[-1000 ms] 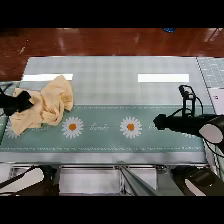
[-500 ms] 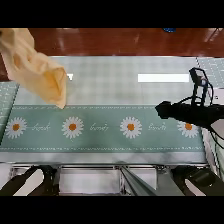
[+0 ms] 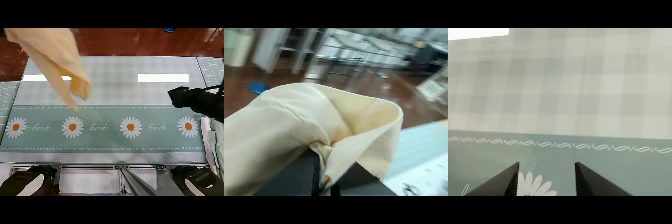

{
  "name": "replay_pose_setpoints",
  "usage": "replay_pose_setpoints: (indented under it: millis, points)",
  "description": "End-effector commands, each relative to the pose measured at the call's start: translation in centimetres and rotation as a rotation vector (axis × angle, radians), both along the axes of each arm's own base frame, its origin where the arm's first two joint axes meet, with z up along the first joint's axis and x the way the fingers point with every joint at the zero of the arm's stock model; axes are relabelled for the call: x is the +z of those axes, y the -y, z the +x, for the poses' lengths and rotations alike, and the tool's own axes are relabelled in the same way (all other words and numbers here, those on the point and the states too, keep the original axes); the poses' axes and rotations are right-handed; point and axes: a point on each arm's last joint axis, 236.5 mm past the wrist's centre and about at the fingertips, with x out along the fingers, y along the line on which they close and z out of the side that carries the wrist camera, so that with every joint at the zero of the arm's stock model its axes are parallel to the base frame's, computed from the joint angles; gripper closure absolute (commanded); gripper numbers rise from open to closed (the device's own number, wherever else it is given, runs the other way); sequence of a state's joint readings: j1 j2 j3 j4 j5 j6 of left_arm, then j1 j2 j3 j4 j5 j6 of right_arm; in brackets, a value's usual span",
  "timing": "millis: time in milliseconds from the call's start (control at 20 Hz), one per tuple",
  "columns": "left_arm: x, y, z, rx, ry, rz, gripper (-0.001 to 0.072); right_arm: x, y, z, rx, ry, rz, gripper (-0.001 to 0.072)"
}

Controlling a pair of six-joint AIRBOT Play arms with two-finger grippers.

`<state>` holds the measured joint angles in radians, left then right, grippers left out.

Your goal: Fold the shirts.

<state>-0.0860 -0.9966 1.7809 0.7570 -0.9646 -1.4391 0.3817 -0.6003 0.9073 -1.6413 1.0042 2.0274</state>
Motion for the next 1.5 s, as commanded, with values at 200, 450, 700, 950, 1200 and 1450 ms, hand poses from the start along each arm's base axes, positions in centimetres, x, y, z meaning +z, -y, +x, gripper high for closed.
replay_pose_setpoints:
  millis: [200, 450, 700, 950, 1200, 1450]
  points:
    - [-10.7, 11.0, -1.6, -0.276, -0.249, -0.035, 0.0681, 1.5, 5.9, -2.4, -0.17, 0.015, -0.104, 0.0304]
    - [-29.1, 12.4, -2.6, -0.3, -0.637, 0.064, 0.0681, -2.0, 6.1, -3.1, -0.17, -0.072, -0.139, 0.0304]
    - [-44.9, 6.9, -5.4, -0.19, -0.909, 0.251, 0.068, -7.9, 5.6, -4.1, -0.177, -0.196, -0.133, 0.0304]
    - [-48.5, 2.5, -7.0, -0.158, -1.062, 0.317, 0.02, -12.7, 5.2, -3.5, -0.18, -0.307, -0.174, 0.0304]
    - [-40.2, -7.4, -1.9, 0.041, -0.959, 0.276, 0.02, -8.5, 13.7, 0.0, -0.382, -0.256, -0.236, 0.0304]
    - [-36.9, -15.5, 0.9, 0.31, -0.924, -0.154, 0.0201, -12.9, 20.7, -3.8, -0.692, -0.356, 0.088, 0.0304]
